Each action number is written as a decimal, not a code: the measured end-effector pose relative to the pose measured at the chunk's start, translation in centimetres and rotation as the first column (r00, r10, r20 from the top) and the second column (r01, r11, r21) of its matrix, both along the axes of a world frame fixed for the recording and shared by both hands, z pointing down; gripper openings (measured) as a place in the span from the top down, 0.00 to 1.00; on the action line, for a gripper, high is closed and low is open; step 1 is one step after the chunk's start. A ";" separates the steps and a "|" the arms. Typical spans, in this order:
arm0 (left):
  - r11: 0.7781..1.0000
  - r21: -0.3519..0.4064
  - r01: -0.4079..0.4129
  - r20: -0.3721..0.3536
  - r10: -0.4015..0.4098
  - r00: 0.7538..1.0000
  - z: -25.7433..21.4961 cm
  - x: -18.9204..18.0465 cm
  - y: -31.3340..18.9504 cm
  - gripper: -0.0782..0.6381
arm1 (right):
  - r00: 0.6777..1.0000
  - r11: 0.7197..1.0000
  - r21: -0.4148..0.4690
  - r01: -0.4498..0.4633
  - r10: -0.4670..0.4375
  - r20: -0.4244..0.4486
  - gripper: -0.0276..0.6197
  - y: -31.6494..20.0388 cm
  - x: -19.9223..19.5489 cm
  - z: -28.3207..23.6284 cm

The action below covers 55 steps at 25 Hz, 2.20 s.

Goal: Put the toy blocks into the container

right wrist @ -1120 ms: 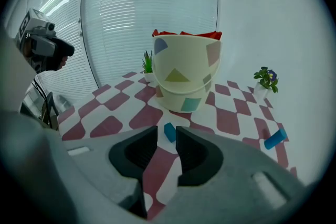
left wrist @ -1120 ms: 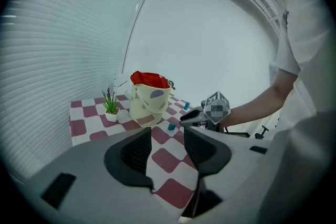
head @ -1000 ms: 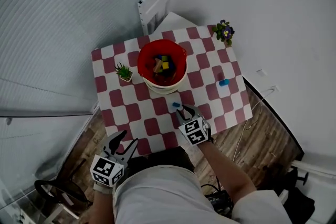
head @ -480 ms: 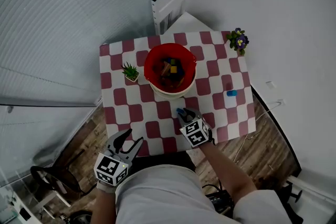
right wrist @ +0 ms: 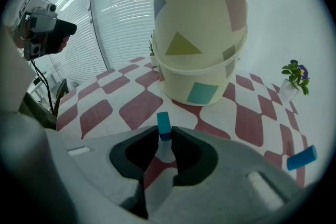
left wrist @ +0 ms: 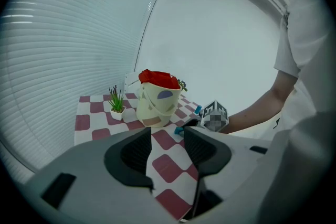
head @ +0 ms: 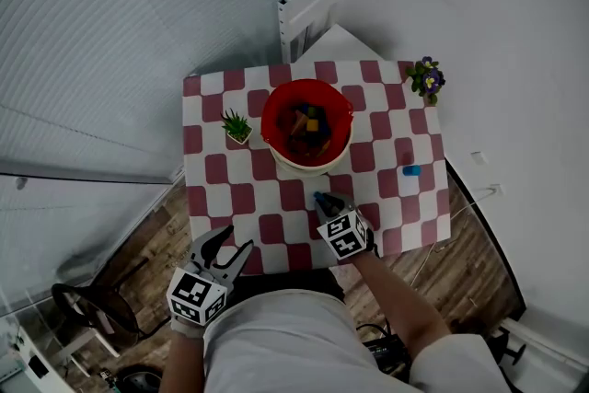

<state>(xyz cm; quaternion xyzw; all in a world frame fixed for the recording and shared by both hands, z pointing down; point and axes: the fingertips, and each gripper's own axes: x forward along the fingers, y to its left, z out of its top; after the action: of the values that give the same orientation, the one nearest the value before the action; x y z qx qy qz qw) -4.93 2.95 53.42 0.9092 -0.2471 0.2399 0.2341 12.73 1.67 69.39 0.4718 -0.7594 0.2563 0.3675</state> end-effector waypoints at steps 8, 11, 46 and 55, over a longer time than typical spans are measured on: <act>1.000 0.018 -0.022 -0.025 0.022 0.999 -0.5 -0.1 -0.4 0.64 | 1.000 0.999 0.050 -0.017 0.017 0.003 0.83 -0.9 -0.3 -3.3; 0.999 0.029 -0.034 -0.038 0.036 0.999 -1.1 0.0 -0.6 0.64 | 1.000 0.996 0.082 -0.031 0.031 0.006 0.83 -1.2 -0.4 -5.4; 0.998 0.065 -0.023 -0.098 0.029 0.995 -2.3 -1.2 -1.9 0.64 | 0.999 0.960 0.280 0.013 -0.002 -0.040 0.83 -10.2 -2.1 -19.8; 0.998 0.049 0.039 -0.088 -0.035 0.996 -1.8 -1.6 -2.2 0.64 | 0.996 0.970 0.230 0.074 -0.062 -0.059 0.83 -12.2 -2.1 -18.2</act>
<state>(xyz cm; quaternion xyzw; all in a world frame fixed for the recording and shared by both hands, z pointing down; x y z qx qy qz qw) -6.57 0.70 51.59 0.9196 -0.2594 0.1895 0.2260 10.60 -10.55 51.16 0.4915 -0.7903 0.1407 0.3376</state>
